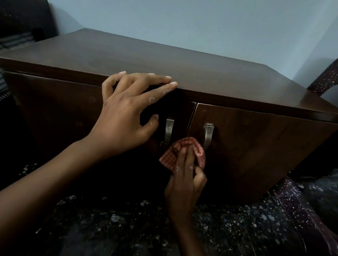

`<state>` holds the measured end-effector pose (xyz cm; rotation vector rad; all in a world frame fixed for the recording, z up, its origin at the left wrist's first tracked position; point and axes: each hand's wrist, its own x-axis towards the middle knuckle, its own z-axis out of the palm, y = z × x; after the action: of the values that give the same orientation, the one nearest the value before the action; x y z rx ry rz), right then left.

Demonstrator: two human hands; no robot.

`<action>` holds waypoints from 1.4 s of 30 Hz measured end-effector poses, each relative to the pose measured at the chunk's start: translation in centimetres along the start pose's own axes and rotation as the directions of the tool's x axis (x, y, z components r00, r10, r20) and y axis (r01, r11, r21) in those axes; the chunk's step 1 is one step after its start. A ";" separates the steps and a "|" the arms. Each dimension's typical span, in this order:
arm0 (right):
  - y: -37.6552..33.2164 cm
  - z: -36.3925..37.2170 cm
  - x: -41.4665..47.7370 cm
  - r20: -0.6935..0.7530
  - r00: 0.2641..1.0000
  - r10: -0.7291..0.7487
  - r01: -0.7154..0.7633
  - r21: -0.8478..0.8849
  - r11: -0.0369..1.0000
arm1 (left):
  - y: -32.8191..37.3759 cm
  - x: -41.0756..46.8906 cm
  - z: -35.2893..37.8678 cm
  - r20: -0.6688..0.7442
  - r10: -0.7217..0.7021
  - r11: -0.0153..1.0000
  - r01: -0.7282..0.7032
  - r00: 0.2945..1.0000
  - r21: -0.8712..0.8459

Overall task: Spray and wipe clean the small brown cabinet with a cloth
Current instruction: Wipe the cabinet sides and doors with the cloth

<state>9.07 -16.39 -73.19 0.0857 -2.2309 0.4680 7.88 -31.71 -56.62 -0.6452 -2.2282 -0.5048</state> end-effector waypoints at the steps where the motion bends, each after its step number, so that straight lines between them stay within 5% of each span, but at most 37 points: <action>1: 0.4 0.5 -0.8 0.017 1.000 0.019 -0.019 -0.008 1.000 | 0.0 0.0 0.1 -0.001 0.000 1.000 0.000 1.000 -0.005; 6: 1.9 2.2 -5.2 0.172 0.964 0.205 -0.211 0.018 0.977 | -0.2 0.1 0.0 0.011 0.008 1.000 -0.007 1.000 -0.026; 14: 4.7 3.6 -9.0 0.465 0.876 0.130 -0.106 -0.078 0.991 | -0.1 0.1 0.0 -0.002 0.004 1.000 -0.004 1.000 -0.012; 16: 4.4 3.3 -8.1 0.378 0.922 0.079 -0.103 0.045 0.994 | -0.1 0.1 0.0 -0.006 0.005 1.000 -0.005 1.000 -0.002; 19: 1.9 1.4 -3.9 0.067 0.996 0.066 -0.074 0.126 0.989 | 0.0 0.1 0.0 0.000 0.004 1.000 -0.004 1.000 0.018; 21: 0.3 -0.1 -0.9 -0.110 0.990 0.083 -0.068 0.136 0.988 | 0.1 0.2 -0.1 0.010 -0.004 1.000 0.004 1.000 0.008; 28: -3.7 -6.3 4.4 -0.391 0.917 0.077 0.007 0.208 0.978 | 0.2 0.1 -0.7 0.073 -0.020 1.000 0.020 0.997 0.008; 33: -4.7 -7.9 10.5 -0.370 0.925 0.087 0.002 0.233 0.972 | 0.3 -0.1 -1.7 0.022 -0.033 0.999 0.034 0.999 -0.035; 36: -5.7 -6.2 10.6 -0.308 0.946 -0.098 0.156 0.169 0.973 | 0.3 -2.1 -2.1 -0.167 -0.120 0.988 0.134 0.979 0.074; 39: -6.4 -5.9 10.9 -0.290 0.872 -0.395 0.429 0.062 0.901 | 0.2 -5.0 -1.3 -0.214 -0.176 0.954 0.221 0.961 0.205; 42: -4.1 -7.6 11.2 -0.282 0.879 -0.385 0.417 0.061 0.907 | -1.0 -6.9 -0.7 -0.191 -0.181 0.936 0.228 0.965 0.267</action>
<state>8.16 -16.43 -59.07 0.5133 -1.8547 0.3582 11.74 -34.90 -61.47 -0.2118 -2.1652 -0.3134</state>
